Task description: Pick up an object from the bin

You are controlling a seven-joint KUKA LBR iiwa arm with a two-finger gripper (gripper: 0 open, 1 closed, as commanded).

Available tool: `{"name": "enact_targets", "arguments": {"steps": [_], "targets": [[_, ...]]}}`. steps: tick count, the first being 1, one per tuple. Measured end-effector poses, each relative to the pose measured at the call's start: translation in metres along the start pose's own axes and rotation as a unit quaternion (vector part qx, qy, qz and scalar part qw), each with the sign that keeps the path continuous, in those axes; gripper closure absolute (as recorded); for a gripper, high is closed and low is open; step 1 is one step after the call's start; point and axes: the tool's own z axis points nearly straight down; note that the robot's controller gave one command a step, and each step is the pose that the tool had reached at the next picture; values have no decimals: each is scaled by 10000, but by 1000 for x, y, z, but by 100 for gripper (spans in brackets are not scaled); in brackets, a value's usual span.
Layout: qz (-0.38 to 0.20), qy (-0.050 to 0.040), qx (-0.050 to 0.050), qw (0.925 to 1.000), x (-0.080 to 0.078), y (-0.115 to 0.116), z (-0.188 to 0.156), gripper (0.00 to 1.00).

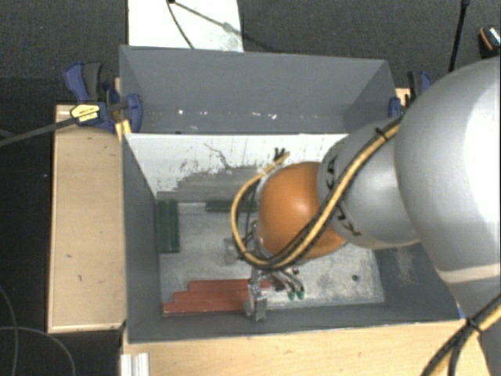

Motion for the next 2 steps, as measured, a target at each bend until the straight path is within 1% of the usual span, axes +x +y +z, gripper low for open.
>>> {"name": "enact_targets", "arguments": {"steps": [1,2], "targets": [[26,-60,-2,10000,-3,0,-2,100],[-42,0,0,10000,0,0,0,0]]}}
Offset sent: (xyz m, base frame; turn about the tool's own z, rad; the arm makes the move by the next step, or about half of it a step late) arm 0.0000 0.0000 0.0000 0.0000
